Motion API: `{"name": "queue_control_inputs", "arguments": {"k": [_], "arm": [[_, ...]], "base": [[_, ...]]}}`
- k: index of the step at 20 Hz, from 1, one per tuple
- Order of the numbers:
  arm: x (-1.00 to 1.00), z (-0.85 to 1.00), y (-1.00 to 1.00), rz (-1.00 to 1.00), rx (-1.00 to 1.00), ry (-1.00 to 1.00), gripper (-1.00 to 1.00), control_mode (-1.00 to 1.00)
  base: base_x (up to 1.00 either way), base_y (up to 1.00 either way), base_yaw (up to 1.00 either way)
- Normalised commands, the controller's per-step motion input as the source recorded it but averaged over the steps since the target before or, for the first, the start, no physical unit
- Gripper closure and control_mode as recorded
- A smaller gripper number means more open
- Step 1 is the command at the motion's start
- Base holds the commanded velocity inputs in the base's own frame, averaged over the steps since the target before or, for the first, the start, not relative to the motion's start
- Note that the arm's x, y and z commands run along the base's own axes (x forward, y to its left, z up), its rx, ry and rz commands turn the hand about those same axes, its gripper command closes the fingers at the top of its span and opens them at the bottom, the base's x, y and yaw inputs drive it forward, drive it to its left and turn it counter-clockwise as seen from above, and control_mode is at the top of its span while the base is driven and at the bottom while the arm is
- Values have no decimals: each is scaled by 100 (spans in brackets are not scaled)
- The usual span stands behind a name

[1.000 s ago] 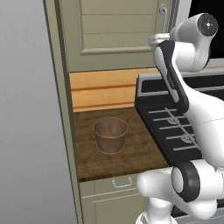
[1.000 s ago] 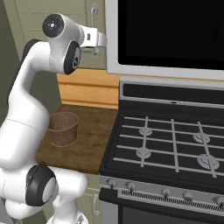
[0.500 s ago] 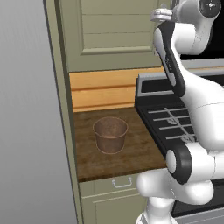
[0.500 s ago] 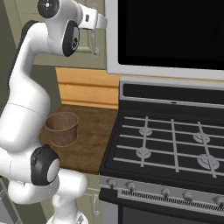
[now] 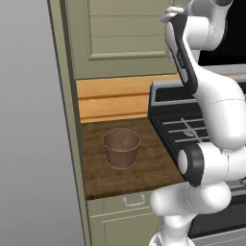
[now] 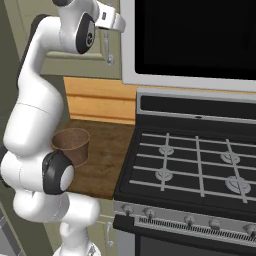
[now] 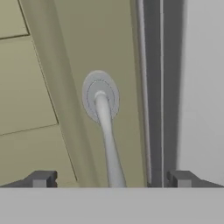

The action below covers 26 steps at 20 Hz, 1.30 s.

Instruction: Open the cabinet, pick up the bread from the cabinet and place it in the basket. Then move the basket to the dining counter.

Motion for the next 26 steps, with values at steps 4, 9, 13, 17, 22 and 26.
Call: {"name": "queue_control_inputs", "arguments": {"k": [4, 9, 13, 17, 22, 26], "arm": [[20, -40, -8, 0, -4, 1, -100, -100], [11, -30, 0, 0, -1, 0, -100, -100], [30, -25, 0, 0, -3, 1, -100, -100], [38, -12, 0, 0, 0, 0, -100, -100], [37, -2, 0, 0, 0, 0, -100, -100], [11, 0, 0, 0, 0, 0, -100, -100]], "base": [[0, 0, 0], [0, 0, 0], [0, 0, 0], [0, 0, 0], [0, 0, 0], [0, 0, 0]]}}
